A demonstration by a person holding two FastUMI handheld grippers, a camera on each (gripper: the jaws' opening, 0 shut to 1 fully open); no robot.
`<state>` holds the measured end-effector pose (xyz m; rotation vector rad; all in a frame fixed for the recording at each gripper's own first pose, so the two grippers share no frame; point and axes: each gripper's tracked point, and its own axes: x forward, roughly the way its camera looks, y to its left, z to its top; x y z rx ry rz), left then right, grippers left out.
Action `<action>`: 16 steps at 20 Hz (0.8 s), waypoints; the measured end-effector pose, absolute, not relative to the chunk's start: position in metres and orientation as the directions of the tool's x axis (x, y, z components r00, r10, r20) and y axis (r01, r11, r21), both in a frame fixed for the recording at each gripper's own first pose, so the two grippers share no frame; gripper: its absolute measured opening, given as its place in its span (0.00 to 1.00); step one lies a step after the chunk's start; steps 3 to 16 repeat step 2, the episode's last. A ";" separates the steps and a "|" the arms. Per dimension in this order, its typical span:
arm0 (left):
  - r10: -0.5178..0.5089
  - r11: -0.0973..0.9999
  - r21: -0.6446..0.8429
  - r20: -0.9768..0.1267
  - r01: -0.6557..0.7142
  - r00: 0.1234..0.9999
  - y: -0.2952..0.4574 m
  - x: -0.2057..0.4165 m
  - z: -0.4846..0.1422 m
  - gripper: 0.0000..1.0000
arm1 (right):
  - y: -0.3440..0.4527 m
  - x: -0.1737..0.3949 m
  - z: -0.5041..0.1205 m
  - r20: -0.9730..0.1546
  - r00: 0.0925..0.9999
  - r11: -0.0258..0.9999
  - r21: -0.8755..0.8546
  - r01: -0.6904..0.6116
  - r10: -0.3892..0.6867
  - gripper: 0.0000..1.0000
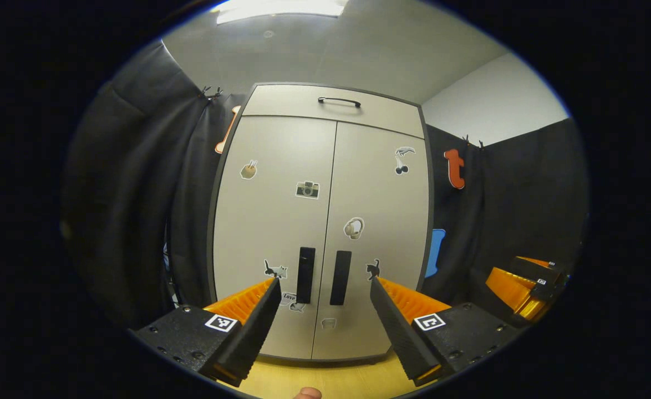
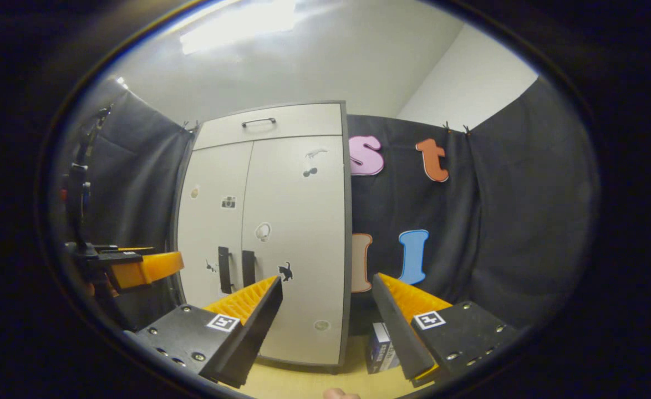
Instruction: Grasp the bottle in the cabinet with the left hand and place it on the coaster, then close the right door with the right hand and the left door with the left hand.
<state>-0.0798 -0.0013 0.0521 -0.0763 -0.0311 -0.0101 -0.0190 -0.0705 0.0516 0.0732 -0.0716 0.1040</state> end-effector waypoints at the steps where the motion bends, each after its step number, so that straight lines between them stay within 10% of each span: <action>1: -0.003 0.997 -0.071 0.031 0.006 1.000 -0.001 -0.081 0.052 1.00 | -0.069 -0.020 0.052 0.075 0.992 0.991 0.074 -0.112 0.106 0.98; 16: 0.001 0.998 -0.068 0.032 0.002 0.999 0.000 -0.082 0.053 1.00 | -0.068 -0.020 0.052 0.076 0.991 0.990 0.080 -0.117 0.111 0.98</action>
